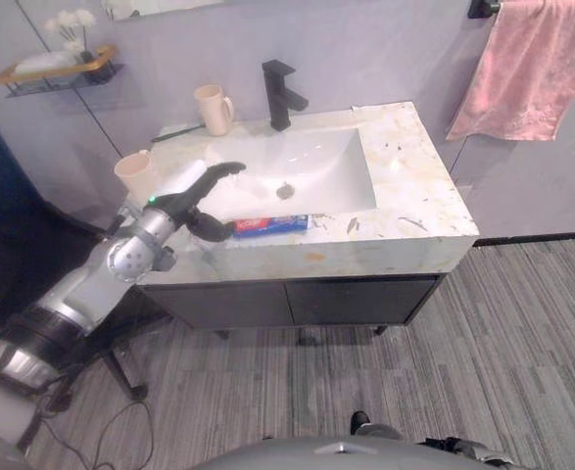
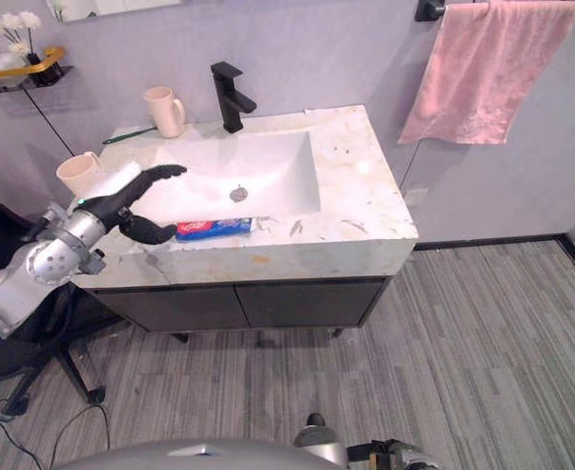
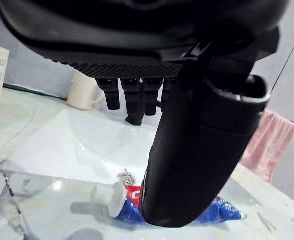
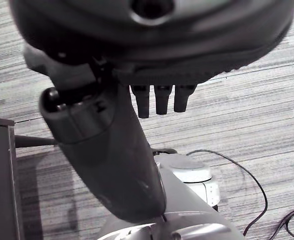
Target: Organize the bathroom.
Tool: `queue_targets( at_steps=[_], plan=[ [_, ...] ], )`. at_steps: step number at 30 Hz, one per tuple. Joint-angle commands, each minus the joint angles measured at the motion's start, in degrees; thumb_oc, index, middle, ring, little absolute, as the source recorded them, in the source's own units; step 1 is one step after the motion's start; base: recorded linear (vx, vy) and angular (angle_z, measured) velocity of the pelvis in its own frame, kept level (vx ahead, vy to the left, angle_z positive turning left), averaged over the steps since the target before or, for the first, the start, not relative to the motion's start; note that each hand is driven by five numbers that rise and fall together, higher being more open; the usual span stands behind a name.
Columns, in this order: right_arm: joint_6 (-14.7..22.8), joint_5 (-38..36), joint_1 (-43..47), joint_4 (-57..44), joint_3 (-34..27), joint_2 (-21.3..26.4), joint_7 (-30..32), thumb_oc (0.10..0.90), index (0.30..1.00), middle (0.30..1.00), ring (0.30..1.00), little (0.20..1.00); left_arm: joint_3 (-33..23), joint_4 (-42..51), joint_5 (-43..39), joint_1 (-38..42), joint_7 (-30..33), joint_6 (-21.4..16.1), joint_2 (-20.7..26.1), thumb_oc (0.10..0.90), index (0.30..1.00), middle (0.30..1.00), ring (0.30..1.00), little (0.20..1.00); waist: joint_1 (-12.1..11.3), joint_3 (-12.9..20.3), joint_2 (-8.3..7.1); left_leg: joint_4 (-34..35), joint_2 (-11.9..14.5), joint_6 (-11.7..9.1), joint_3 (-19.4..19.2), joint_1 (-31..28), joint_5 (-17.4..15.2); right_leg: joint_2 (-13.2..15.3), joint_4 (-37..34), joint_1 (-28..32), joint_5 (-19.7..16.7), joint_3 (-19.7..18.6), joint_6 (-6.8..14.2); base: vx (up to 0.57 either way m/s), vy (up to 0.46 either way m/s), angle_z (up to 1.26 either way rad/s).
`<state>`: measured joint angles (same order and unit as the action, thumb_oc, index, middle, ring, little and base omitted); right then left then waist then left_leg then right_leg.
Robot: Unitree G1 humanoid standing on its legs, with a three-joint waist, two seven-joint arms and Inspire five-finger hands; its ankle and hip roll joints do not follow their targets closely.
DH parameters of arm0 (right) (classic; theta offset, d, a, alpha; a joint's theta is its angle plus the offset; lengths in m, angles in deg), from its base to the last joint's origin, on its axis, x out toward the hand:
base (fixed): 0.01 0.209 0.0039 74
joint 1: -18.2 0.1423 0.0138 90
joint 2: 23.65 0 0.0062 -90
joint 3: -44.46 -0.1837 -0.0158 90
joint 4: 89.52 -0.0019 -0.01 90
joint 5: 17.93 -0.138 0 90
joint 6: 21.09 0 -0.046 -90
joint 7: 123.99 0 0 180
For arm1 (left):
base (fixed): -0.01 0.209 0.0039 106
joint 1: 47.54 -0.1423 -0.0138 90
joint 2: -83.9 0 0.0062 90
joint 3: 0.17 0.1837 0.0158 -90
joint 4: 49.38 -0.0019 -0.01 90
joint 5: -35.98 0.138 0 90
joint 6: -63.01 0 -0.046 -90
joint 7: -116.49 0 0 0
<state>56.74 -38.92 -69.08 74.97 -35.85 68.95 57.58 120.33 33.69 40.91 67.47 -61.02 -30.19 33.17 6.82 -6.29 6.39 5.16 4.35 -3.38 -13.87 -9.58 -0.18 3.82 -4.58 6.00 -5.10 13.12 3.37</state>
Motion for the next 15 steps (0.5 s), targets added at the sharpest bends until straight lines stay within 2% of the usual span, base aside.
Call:
queue_targets(
  at_steps=[1, 5, 15],
  plan=[
    [-1.04, -1.45, 2.51, 2.35, 0.61, 0.30, -0.30, 0.800, 0.900, 0.900, 0.900, 0.900, -3.87, -2.43, 0.74, 8.92, 3.95, -0.88, 3.21, 0.800, 0.900, 0.900, 0.900, 0.900, 0.29, 1.56, 0.38, -6.79, -4.70, 4.19, -2.24, 1.10, -6.45, -1.46, 10.55, -2.75, 12.29, -4.06, 3.34, 0.00, 0.000, 0.00],
    [-1.21, -1.80, 2.49, 1.94, 0.76, 0.02, -0.24, 0.800, 0.900, 0.900, 0.900, 0.900, -3.34, -4.37, 2.97, 7.44, 5.03, -1.79, 1.84, 0.800, 0.900, 0.900, 0.900, 0.900, 0.43, 1.48, 0.38, -6.65, -4.68, 4.20, -2.35, 1.17, -6.45, -1.55, 10.68, -3.00, 12.35, -4.19, 3.30, 0.00, 0.000, 0.00],
    [-1.19, -1.82, 2.14, 1.60, 0.90, -0.37, -0.27, 0.800, 0.900, 0.900, 0.900, 0.900, -2.24, -6.50, 6.02, 5.30, 9.03, -1.07, -1.69, 0.800, 0.900, 0.900, 0.900, 0.900, 0.93, 1.59, 0.20, -7.13, -4.68, 4.20, -2.65, 1.44, -6.69, -1.49, 10.92, -3.22, 12.60, -4.45, 3.24, 0.00, 0.000, 0.00]
  ],
)
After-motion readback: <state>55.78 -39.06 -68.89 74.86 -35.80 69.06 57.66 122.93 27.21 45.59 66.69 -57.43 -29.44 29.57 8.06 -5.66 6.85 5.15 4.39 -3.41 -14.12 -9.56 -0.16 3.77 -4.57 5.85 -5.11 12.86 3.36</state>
